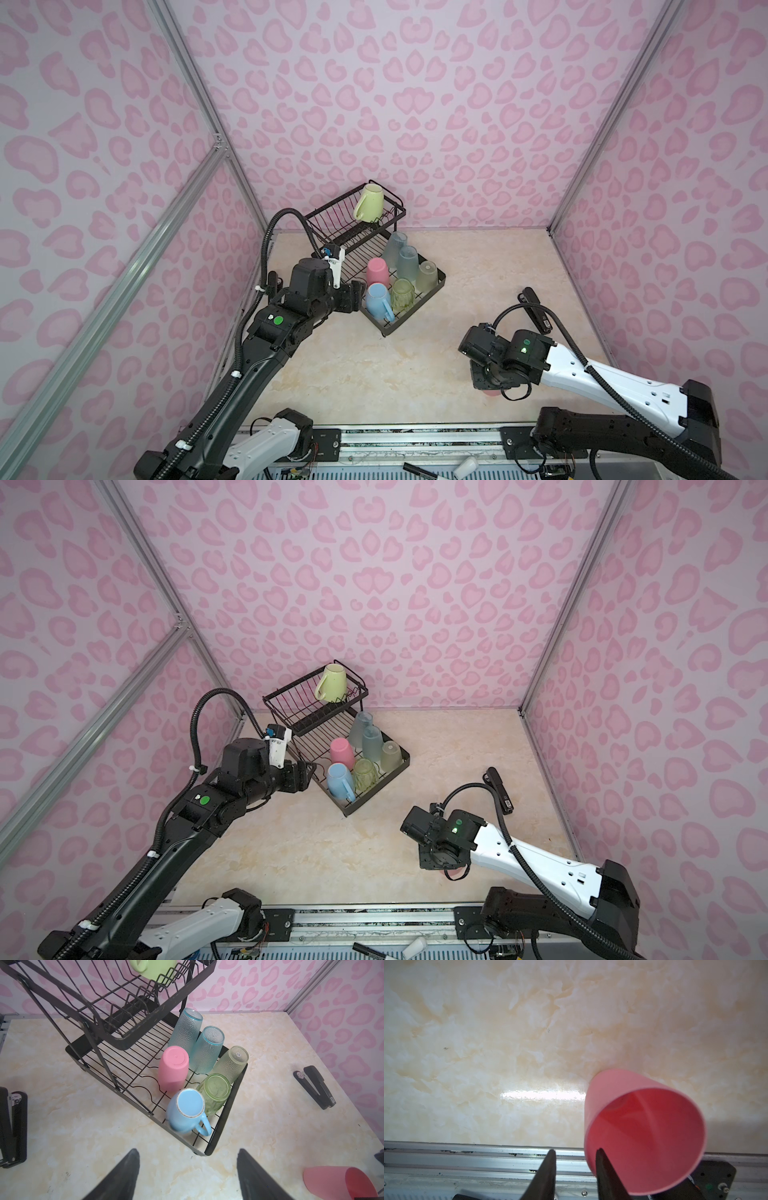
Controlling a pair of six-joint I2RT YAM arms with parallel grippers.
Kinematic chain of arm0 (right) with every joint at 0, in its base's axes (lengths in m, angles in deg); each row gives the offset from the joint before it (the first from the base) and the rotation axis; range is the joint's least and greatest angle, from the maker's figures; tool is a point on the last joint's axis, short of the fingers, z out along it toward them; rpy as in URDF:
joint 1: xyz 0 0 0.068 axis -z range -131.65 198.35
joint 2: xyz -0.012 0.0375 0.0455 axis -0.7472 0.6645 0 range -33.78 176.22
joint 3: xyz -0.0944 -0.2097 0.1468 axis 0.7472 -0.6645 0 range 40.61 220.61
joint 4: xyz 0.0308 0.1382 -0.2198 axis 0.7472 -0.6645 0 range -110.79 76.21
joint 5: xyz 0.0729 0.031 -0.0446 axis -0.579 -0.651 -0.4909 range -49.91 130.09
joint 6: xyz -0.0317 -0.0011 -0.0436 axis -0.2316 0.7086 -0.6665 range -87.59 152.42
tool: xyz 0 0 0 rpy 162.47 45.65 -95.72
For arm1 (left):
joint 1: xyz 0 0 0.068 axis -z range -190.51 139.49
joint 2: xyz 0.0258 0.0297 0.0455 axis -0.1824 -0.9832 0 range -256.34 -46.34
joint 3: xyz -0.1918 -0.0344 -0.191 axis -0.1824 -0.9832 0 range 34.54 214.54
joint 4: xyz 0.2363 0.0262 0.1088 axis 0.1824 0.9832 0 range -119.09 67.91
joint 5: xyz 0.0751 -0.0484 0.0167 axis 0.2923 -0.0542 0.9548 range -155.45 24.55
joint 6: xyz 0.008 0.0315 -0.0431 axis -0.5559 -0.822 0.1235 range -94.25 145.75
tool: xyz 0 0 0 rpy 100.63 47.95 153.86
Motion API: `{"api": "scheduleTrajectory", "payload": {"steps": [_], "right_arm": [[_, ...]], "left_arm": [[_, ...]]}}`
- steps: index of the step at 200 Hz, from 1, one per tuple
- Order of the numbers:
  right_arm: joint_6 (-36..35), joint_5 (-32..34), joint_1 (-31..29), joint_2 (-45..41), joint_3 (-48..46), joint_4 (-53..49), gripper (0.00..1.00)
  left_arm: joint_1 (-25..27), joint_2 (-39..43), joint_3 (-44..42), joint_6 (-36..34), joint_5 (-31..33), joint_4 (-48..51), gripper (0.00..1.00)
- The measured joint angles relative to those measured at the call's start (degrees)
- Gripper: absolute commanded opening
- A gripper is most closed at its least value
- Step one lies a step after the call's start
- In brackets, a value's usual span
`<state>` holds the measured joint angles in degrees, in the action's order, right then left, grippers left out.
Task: Load the cups into the dish rack
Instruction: 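Close the right gripper on the pink cup's rim, then lift the pink cup toward the upper tier while the left gripper rises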
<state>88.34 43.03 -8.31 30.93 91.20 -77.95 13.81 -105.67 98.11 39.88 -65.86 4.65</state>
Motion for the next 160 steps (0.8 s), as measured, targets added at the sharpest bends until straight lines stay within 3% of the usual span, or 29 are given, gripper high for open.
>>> {"api": "scheduleTrajectory", "payload": {"steps": [93, 160], "right_arm": [[-1.4, 0.94, 3.15, 0.0, -3.34, 3.72, 0.0], [-8.48, 3.67, 3.63, 3.63, 8.96, 1.46, 0.0]], "left_arm": [[0.0, -0.09, 0.0, -0.24, 0.7, 0.02, 0.76], [0.0, -0.57, -0.09, -0.24, 1.92, 0.04, 0.76]]}}
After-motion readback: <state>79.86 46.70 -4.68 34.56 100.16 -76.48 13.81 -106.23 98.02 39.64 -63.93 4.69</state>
